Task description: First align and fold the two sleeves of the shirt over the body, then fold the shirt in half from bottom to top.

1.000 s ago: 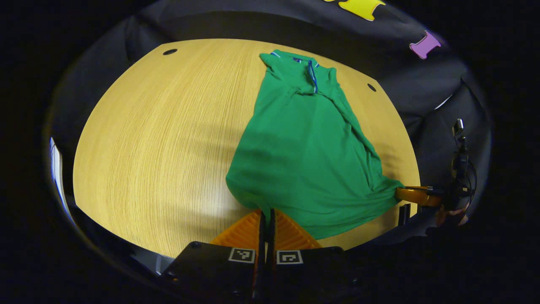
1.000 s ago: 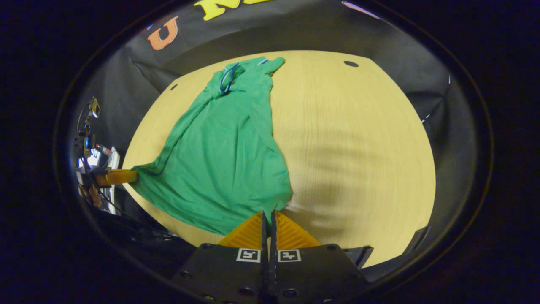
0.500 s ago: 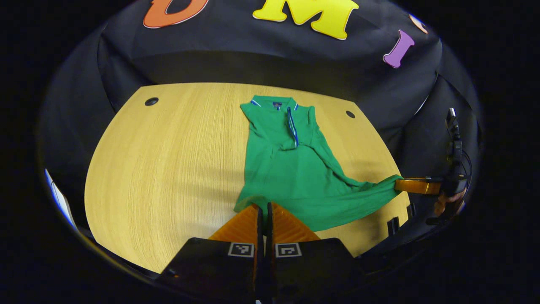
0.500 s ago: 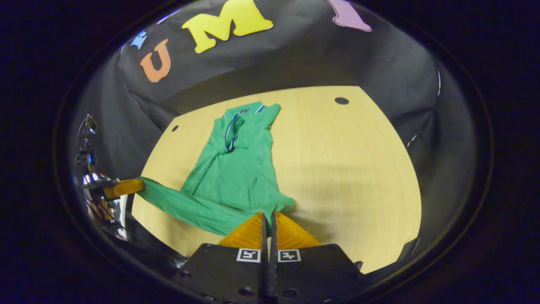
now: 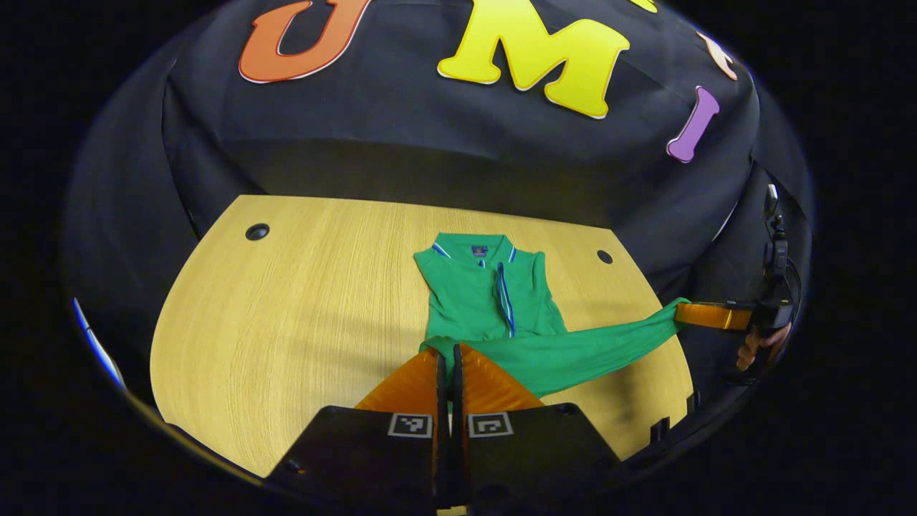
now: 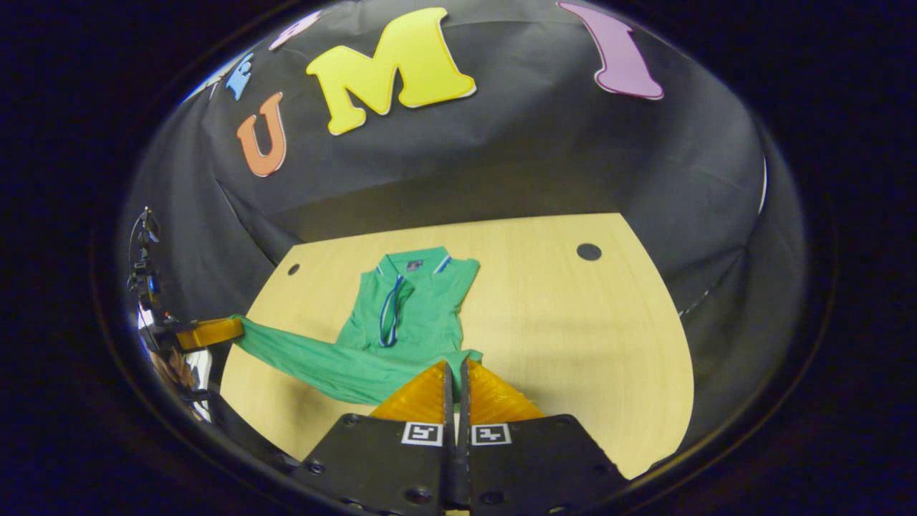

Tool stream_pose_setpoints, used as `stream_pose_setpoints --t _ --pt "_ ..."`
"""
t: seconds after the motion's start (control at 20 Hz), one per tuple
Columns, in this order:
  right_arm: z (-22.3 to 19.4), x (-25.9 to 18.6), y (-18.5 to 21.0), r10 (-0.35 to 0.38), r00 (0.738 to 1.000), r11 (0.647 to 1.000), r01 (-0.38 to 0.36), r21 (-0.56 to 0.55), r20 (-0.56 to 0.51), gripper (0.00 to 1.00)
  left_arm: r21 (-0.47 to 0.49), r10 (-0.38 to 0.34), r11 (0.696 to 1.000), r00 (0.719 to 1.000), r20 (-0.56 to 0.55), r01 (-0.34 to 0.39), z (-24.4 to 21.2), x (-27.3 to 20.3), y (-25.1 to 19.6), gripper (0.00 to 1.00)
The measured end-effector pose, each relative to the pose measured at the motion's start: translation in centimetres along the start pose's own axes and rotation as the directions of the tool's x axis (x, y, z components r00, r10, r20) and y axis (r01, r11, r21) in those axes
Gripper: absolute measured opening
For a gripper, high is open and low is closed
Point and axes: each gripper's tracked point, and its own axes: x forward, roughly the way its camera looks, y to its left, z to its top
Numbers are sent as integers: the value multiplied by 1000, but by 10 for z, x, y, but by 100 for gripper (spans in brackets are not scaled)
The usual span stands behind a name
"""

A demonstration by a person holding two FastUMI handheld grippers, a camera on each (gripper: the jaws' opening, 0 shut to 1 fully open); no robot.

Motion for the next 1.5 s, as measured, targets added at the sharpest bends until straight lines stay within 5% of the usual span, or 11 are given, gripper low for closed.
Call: stream_pose_setpoints --t 0.55,1.3,1.5 --pt "122 88 4 -21 990 996 33 -81 139 0 8 85 996 987 136 -87 88 95 33 6" --pt "101 224 -21 -79 987 988 96 -124 137 0 -49 157 988 954 257 -149 97 212 62 7" --pt "94 239 -26 -96 987 983 114 -142 125 2 -49 148 989 966 214 -141 84 225 53 18"
